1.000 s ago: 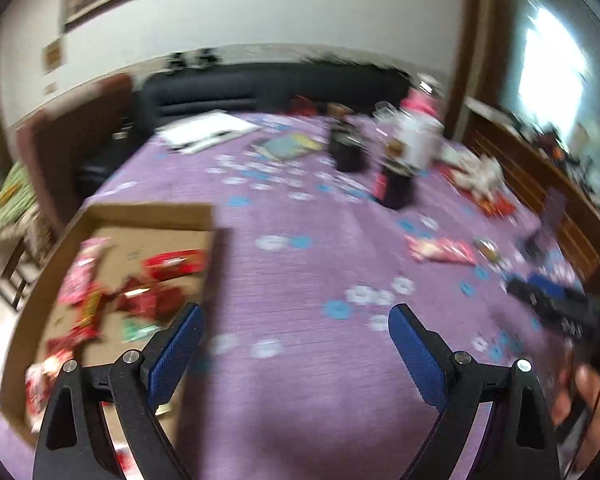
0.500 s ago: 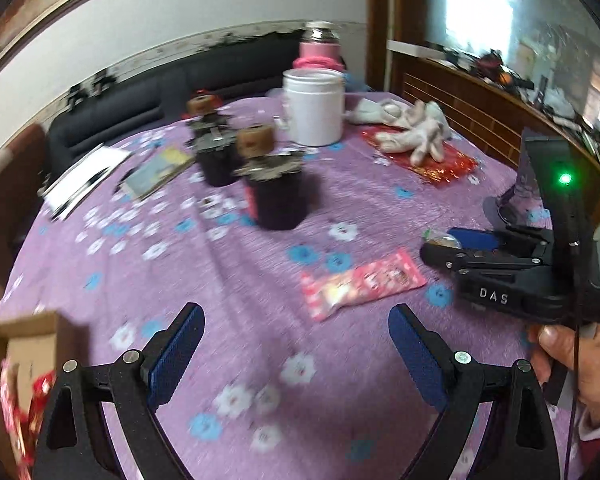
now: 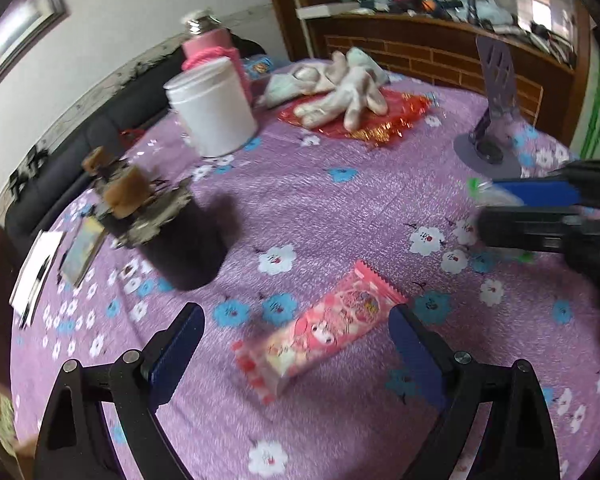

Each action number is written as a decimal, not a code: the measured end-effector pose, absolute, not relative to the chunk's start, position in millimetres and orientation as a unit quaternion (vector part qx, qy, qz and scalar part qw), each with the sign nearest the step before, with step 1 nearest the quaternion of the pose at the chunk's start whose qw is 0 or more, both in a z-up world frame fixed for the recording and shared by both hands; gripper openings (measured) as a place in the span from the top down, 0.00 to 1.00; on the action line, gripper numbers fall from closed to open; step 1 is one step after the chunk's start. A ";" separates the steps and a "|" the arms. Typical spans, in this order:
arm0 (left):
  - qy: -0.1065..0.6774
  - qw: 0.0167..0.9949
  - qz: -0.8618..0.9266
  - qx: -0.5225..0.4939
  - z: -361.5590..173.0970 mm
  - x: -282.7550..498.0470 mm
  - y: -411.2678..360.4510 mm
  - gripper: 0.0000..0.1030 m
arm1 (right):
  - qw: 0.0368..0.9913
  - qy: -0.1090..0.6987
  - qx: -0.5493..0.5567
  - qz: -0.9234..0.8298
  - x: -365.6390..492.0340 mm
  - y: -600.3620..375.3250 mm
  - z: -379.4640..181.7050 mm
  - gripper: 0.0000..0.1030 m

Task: Organize snacks
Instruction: 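Grasp the pink candy bag with the left tool while the right tool grasps the green-tied clear bag, then carry both held bags over the cardboard box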

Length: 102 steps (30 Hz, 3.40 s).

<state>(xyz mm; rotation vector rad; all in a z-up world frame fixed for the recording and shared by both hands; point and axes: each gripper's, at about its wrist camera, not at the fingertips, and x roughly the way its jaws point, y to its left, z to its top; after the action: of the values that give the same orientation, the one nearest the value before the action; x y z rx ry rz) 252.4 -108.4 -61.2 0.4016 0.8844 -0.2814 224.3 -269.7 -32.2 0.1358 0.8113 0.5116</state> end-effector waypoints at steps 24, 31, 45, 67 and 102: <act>0.465 0.870 -0.148 0.072 -64.5 225.4 -90.1 0.77 | 0.887 0.368 0.120 0.252 169.9 -282.2 -9.6 0.73; 0.440 0.893 -0.093 0.024 -42.5 190.4 -57.7 0.77 | 0.884 0.367 0.125 0.262 153.6 -277.7 -8.0 0.73; 0.382 0.919 0.094 0.010 -4.8 73.9 30.4 0.77 | 0.864 0.371 0.107 0.324 110.6 -211.7 -5.3 0.73; 0.359 0.905 0.220 -0.061 -2.3 -34.4 159.7 0.76 | 0.813 0.366 0.027 0.452 39.7 -50.8 17.7 0.72; 0.373 0.887 0.247 -0.115 -22.2 -41.9 242.2 0.76 | 0.794 0.372 -0.031 0.480 69.8 77.9 14.7 0.72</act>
<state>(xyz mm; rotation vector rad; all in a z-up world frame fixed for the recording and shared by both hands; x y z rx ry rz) -41.9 242.2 -22.2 -0.2394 0.7751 0.5125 69.8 77.9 14.7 -0.0669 0.7996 1.0326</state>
